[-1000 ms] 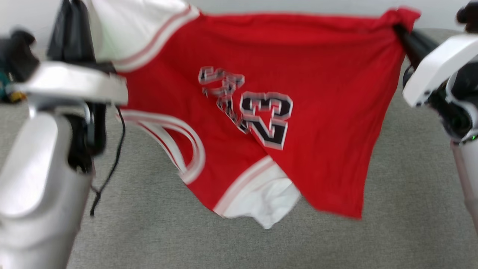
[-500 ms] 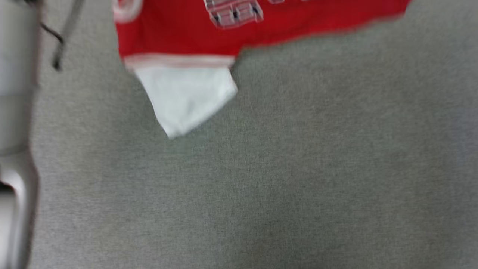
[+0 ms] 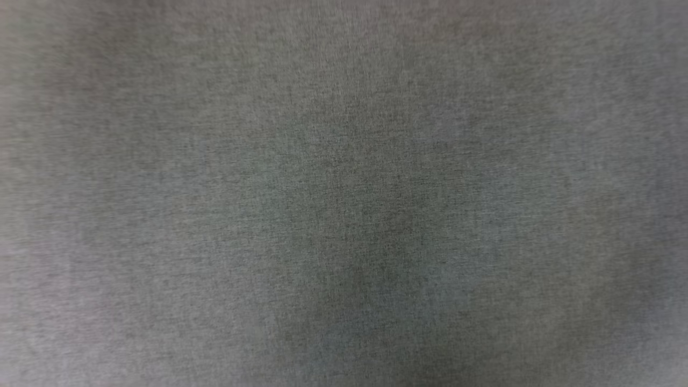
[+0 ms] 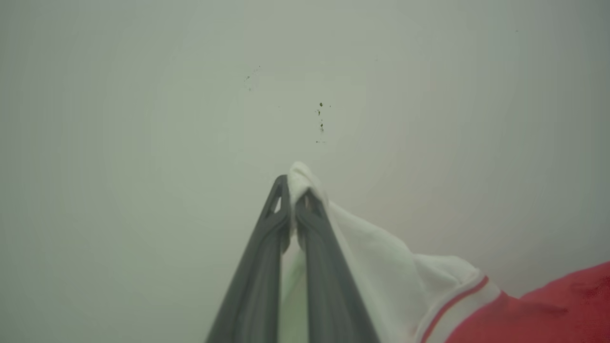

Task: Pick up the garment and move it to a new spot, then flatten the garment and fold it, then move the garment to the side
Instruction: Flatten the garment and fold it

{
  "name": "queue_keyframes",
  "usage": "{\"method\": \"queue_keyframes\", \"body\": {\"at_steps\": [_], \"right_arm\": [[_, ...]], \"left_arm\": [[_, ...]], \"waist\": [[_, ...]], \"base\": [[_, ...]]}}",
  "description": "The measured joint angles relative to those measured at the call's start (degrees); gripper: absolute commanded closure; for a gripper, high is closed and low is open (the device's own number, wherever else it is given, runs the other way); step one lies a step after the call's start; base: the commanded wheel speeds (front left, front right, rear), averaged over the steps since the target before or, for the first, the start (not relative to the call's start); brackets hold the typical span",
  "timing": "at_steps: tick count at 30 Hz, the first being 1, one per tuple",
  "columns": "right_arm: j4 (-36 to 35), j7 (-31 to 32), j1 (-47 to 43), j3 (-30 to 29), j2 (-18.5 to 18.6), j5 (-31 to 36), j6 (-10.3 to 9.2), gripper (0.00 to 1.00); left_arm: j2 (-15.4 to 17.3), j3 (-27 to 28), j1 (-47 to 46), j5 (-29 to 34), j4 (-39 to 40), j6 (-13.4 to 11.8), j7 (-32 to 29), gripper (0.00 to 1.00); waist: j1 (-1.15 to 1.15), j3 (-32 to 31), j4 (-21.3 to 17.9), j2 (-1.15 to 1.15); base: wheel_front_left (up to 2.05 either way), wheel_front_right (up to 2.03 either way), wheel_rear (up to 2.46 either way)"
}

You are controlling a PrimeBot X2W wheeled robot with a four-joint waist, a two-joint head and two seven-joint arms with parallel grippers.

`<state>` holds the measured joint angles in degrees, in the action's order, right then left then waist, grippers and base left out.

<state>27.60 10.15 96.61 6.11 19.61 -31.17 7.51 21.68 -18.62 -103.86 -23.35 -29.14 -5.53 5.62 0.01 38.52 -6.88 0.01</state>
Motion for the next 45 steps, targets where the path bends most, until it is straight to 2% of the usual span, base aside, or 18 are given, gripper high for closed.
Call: {"method": "queue_keyframes", "body": {"at_steps": [6, 15, 21, 28, 32, 36, 45], "right_arm": [[5.39, -2.86, 1.57, 4.00, -0.22, -2.05, 0.00, 1.00], [13.63, -6.16, -0.55, 11.43, -0.52, -5.78, 0.00, 1.00], [16.86, -8.18, -7.90, 16.83, 1.07, -8.88, 0.00, 1.00], [16.48, -11.26, -22.07, 22.64, 3.59, -13.18, -0.01, 1.00], [14.37, -13.23, -30.54, 25.15, 4.61, -15.41, 0.00, 1.00], [12.02, -14.95, -39.10, 27.19, 5.82, -16.91, 0.00, 1.00], [4.14, -16.80, -56.13, 29.59, 9.35, -18.27, 0.00, 1.00]], "left_arm": [[-0.40, -0.96, -0.29, -0.02, -3.94, 0.01, 0.13, 1.00], [-2.36, -0.65, 6.99, -3.20, -11.10, 1.65, 3.54, 1.00], [-4.88, -0.12, 15.91, -6.65, -16.00, 4.14, 6.76, 1.00], [-6.68, 0.48, 30.98, -9.34, -18.71, 7.55, 8.78, 1.00], [-6.16, 1.81, 41.08, -10.24, -16.94, 8.18, 9.27, 1.00], [-5.22, 4.80, 52.33, -10.48, -11.01, 7.87, 9.28, 1.00], [-4.34, 8.71, 78.11, -9.20, 5.38, 3.80, 9.28, 1.00]], "waist": [[0.00, 4.06, -0.22, 0.00], [0.00, 5.28, 1.06, 0.00], [-0.01, 2.20, 2.29, 0.00], [-0.01, -3.85, 3.64, -0.01], [-0.01, -7.99, 3.89, 0.00], [-0.02, -12.08, 3.83, 0.00], [-0.02, -20.71, 4.09, 0.00]], "base": [[0.00, 0.00, 0.00], [0.00, 0.00, 0.00], [0.00, 0.00, 0.00], [0.00, 0.00, 0.00], [0.00, 0.00, 0.00], [0.00, 0.00, 0.00], [0.00, 0.00, 0.00]]}}
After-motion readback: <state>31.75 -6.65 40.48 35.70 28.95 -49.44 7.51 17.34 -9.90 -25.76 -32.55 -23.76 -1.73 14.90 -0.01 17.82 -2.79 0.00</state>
